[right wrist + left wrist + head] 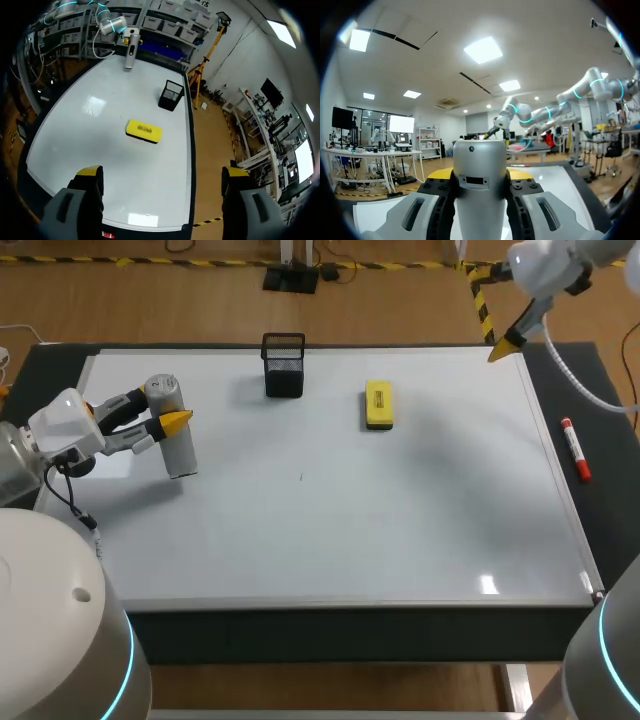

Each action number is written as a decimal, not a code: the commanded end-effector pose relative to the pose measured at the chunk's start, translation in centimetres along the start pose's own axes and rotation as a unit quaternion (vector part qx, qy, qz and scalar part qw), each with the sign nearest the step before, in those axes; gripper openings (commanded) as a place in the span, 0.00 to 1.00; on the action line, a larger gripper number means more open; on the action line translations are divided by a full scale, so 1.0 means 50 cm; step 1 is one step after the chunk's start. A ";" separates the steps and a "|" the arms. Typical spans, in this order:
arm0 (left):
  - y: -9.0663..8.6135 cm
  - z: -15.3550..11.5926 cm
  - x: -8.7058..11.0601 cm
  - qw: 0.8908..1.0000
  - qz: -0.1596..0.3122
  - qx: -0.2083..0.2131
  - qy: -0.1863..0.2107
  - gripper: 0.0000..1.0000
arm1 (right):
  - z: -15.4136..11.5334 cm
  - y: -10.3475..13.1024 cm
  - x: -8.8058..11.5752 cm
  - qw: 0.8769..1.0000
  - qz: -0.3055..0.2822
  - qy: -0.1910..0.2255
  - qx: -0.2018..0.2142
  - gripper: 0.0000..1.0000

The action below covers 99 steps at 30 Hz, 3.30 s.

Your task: Pick up the inspection probe, press it on each red-marked spot on the whiteboard one by one, put down the probe, pick up the eraser, and wipe off all the red marks.

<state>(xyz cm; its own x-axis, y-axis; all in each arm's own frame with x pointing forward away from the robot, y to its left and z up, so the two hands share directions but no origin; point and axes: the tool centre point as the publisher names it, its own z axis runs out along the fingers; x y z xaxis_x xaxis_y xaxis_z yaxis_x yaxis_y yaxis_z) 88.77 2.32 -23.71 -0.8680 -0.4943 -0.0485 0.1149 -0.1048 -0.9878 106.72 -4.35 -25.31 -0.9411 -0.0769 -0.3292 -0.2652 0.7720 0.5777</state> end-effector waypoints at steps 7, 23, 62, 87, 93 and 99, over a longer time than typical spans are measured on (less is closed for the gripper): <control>-0.002 -0.001 0.001 1.000 0.001 0.000 0.000 0.00 | -0.004 0.003 0.012 1.000 -0.001 -0.006 0.003 1.00; -0.002 -0.001 0.001 1.000 0.001 0.000 0.000 0.00 | -0.004 0.003 0.012 1.000 -0.001 -0.006 0.003 1.00; -0.174 0.267 -0.195 0.989 0.039 0.037 0.136 0.00 | -0.004 0.003 0.012 1.000 -0.001 -0.006 0.003 1.00; -0.149 0.445 -0.215 0.972 0.008 0.062 0.227 0.00 | -0.004 0.003 0.012 1.000 -0.001 -0.006 0.003 1.00; -0.130 0.467 -0.224 0.968 0.002 0.061 0.243 0.00 | -0.004 0.003 0.012 1.000 -0.001 -0.006 0.003 1.00; -0.114 0.485 -0.229 0.964 -0.009 0.066 0.258 0.00 | -0.004 0.003 0.012 1.000 -0.001 -0.006 0.003 1.00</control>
<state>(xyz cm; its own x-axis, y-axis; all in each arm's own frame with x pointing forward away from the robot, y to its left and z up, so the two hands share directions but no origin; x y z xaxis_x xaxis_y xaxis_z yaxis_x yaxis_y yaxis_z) 108.87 -12.04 -13.49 -0.9869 -0.1231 -0.1040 0.1298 -0.2244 -0.9658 106.05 -4.41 -25.29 -0.9379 -0.0678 -0.3402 -0.2647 0.7735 0.5758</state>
